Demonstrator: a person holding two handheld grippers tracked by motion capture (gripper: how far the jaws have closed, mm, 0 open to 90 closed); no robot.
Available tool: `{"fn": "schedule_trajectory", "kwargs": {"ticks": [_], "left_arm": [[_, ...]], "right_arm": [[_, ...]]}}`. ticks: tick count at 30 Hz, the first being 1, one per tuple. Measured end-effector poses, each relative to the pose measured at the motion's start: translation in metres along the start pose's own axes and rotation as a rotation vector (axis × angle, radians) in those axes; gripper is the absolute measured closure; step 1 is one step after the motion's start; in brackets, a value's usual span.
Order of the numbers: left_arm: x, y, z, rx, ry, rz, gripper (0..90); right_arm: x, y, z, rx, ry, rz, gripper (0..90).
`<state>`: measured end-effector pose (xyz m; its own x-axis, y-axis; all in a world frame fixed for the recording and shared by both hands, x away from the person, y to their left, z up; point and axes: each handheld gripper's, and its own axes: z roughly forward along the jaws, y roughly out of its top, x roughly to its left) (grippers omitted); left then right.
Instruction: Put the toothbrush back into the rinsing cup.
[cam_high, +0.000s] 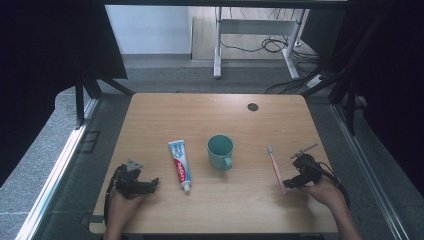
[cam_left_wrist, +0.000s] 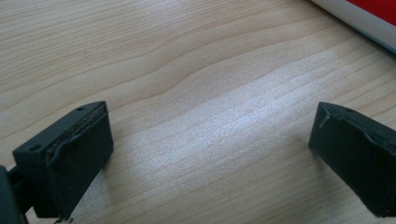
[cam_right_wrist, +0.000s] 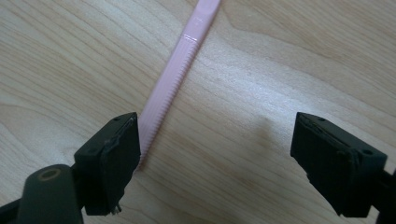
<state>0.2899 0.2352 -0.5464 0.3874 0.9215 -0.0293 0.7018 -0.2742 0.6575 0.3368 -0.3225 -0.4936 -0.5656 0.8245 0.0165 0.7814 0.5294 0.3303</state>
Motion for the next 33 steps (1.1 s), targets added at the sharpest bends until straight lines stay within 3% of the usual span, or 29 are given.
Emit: {"fn": "schedule_trajectory", "kwargs": {"ticks": [10,21,26,33], "left_arm": [[0.000,0.000,0.000,0.000,0.000,0.000,0.0],[0.000,0.000,0.000,0.000,0.000,0.000,0.0],[0.000,0.000,0.000,0.000,0.000,0.000,0.0],[0.000,0.000,0.000,0.000,0.000,0.001,0.0]], "right_arm": [[0.003,0.014,0.003,0.045,0.041,0.011,19.9],[0.008,0.032,0.006,0.102,0.037,0.020,26.7],[0.009,0.043,0.008,0.138,0.024,0.036,31.9],[0.008,0.055,0.011,0.173,0.058,0.072,45.0]]}}
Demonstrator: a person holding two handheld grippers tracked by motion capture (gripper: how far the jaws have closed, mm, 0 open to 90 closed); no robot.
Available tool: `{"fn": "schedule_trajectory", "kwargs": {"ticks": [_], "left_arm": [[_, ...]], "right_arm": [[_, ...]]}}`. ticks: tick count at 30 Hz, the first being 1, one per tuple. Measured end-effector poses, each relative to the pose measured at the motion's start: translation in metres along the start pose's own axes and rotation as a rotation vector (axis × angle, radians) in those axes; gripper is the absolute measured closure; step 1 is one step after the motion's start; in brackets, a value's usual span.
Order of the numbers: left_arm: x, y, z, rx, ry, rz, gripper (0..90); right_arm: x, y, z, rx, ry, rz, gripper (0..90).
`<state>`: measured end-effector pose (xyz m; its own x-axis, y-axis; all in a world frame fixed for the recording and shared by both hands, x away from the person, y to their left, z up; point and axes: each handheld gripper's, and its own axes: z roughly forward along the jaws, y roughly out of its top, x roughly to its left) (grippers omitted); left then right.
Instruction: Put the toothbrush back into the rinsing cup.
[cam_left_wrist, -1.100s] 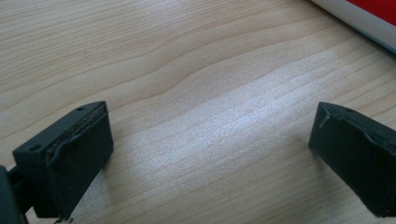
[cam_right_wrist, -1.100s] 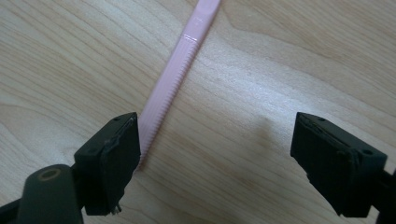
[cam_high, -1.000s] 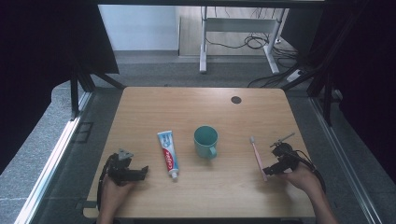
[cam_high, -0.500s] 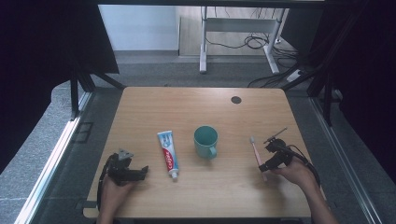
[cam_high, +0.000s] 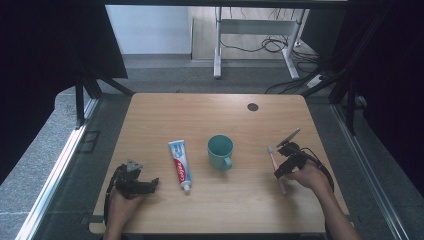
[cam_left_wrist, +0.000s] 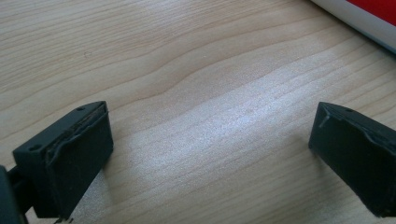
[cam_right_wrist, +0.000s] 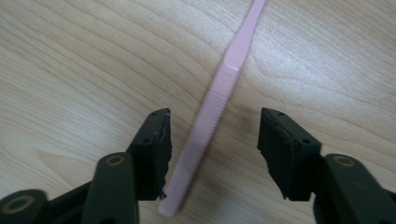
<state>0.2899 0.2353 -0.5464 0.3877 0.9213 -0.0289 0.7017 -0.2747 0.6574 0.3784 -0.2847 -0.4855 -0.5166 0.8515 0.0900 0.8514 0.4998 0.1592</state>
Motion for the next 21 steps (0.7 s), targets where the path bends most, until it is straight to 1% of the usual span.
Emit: {"fn": "schedule_trajectory", "kwargs": {"ticks": [2,6,7,9,10,12,14,19,21], "left_arm": [[0.000,0.000,0.000,0.000,0.000,0.000,0.0],[0.000,0.000,0.000,0.000,0.000,0.000,0.0],[0.000,0.000,0.000,0.000,0.000,0.000,0.0],[0.000,0.000,0.000,0.000,0.000,0.000,0.0],[0.000,0.000,0.000,0.000,0.000,-0.001,0.0],[0.000,0.000,0.000,0.000,0.000,0.000,0.0],[0.000,0.000,0.000,0.000,0.000,0.000,0.0],[0.000,0.000,0.000,0.000,0.000,0.000,0.0],[0.000,0.000,0.000,0.000,0.000,0.000,0.0]], "right_arm": [[-0.001,0.004,0.001,0.009,0.018,0.018,49.2],[0.000,0.009,0.002,0.019,0.021,0.028,54.1],[0.000,0.009,0.002,0.019,0.021,0.028,54.1],[0.000,0.012,0.003,0.027,0.009,0.016,57.5],[0.001,0.014,0.005,0.036,-0.003,0.001,60.1],[0.002,0.015,0.005,0.037,-0.006,-0.003,60.7],[0.004,0.019,0.007,0.045,-0.019,-0.023,63.7],[0.006,0.023,0.011,0.062,-0.032,-0.032,65.4],[0.007,0.024,0.013,0.064,-0.045,-0.038,66.7]]}}
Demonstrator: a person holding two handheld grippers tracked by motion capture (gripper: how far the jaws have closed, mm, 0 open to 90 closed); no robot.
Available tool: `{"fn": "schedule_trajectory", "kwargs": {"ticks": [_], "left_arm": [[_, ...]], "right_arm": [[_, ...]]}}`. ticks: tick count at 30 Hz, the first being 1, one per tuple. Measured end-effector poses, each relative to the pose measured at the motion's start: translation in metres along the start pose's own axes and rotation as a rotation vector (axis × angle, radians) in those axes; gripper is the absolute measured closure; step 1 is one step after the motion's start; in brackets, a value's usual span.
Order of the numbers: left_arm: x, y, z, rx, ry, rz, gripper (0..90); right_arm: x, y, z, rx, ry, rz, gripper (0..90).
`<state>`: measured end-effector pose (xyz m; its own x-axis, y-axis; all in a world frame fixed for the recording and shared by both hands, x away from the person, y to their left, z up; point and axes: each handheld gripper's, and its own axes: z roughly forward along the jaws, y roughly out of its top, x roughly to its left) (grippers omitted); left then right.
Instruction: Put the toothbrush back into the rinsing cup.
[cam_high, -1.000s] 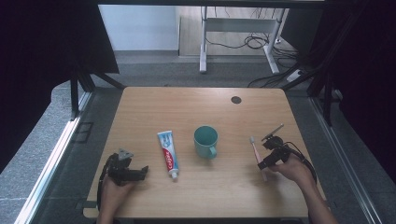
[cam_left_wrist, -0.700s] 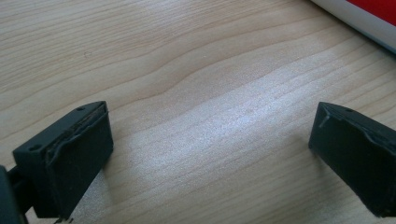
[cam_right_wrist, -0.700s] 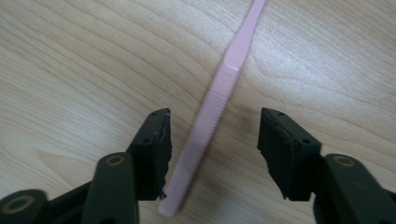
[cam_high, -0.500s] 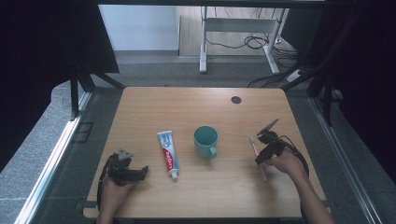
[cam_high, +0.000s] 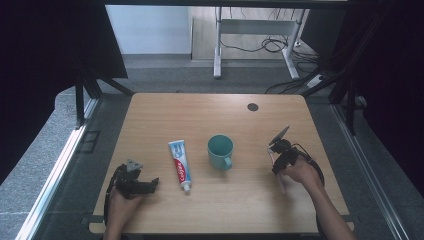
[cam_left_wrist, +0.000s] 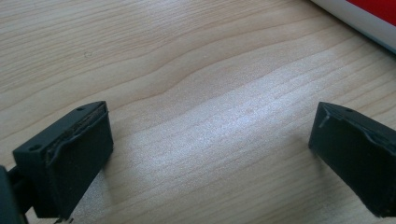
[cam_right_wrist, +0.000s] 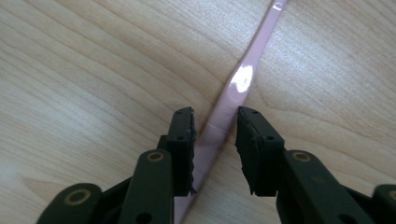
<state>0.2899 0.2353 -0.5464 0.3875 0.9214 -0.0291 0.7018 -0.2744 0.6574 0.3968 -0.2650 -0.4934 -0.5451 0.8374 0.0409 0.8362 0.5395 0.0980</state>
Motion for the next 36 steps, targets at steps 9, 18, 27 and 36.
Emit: {"fn": "schedule_trajectory", "kwargs": {"ticks": [9,18,27,36], "left_arm": [[0.0000,0.0000,0.0000,0.000,0.000,0.000,0.0],[0.0000,0.0000,0.0000,0.000,0.000,0.000,0.0],[0.0000,0.0000,0.0000,0.000,0.000,0.000,0.0],[0.0000,0.0000,0.0000,0.000,0.000,0.000,0.0]], "right_arm": [[0.0001,0.0052,0.0006,0.007,-0.015,-0.001,68.3],[0.0018,0.0086,0.0049,0.029,-0.010,0.007,65.4],[0.0010,0.0096,0.0064,0.037,-0.022,0.010,72.7],[0.0004,0.0091,0.0062,0.054,-0.027,0.003,78.6]]}}
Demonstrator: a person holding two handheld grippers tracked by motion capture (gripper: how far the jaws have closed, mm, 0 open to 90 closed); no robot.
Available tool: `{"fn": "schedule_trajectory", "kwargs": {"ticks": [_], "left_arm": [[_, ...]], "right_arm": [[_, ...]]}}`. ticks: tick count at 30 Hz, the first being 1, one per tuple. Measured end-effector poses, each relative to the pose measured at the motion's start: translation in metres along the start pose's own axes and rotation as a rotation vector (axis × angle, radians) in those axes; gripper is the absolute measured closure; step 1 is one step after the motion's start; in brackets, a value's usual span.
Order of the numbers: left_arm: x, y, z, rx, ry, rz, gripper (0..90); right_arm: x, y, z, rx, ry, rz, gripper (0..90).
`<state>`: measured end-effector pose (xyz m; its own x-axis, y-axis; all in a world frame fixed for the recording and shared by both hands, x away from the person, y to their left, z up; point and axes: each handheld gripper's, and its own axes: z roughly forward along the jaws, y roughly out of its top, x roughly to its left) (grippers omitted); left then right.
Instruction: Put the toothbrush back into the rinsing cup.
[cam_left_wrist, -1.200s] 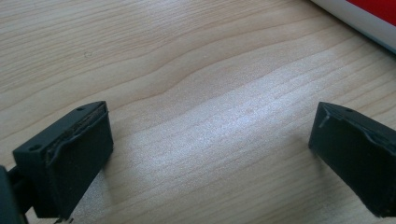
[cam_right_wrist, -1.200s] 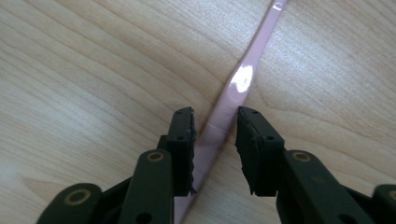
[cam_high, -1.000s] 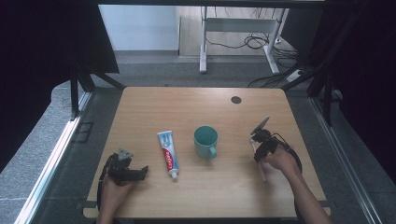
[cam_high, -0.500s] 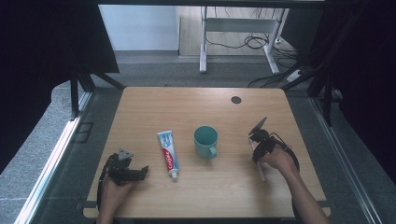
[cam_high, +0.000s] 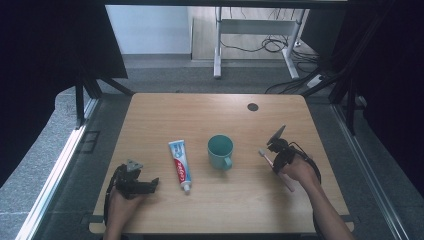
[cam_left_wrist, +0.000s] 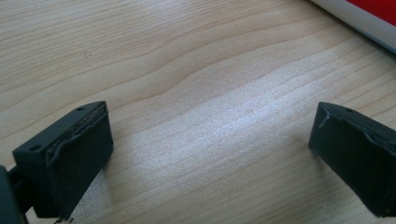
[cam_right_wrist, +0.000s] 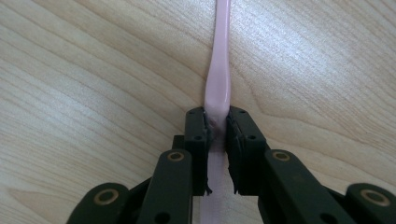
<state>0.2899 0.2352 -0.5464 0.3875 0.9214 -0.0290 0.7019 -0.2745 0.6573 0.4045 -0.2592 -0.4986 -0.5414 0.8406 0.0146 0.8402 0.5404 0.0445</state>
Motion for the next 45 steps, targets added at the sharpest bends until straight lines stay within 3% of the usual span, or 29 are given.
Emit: {"fn": "schedule_trajectory", "kwargs": {"ticks": [11,23,34,45], "left_arm": [[0.000,0.000,0.000,0.000,0.000,0.000,0.0],[0.000,0.000,0.000,0.001,0.000,0.000,0.0],[0.000,0.000,0.000,0.001,0.000,0.000,0.0],[0.000,0.000,0.000,0.000,0.000,0.000,0.0]], "right_arm": [[-0.001,-0.001,-0.005,-0.027,0.026,-0.023,79.3],[0.003,-0.004,-0.023,-0.078,0.014,-0.078,79.3],[0.005,-0.008,-0.041,-0.151,0.065,-0.091,79.3],[0.010,-0.008,-0.059,-0.219,0.077,-0.113,79.3]]}}
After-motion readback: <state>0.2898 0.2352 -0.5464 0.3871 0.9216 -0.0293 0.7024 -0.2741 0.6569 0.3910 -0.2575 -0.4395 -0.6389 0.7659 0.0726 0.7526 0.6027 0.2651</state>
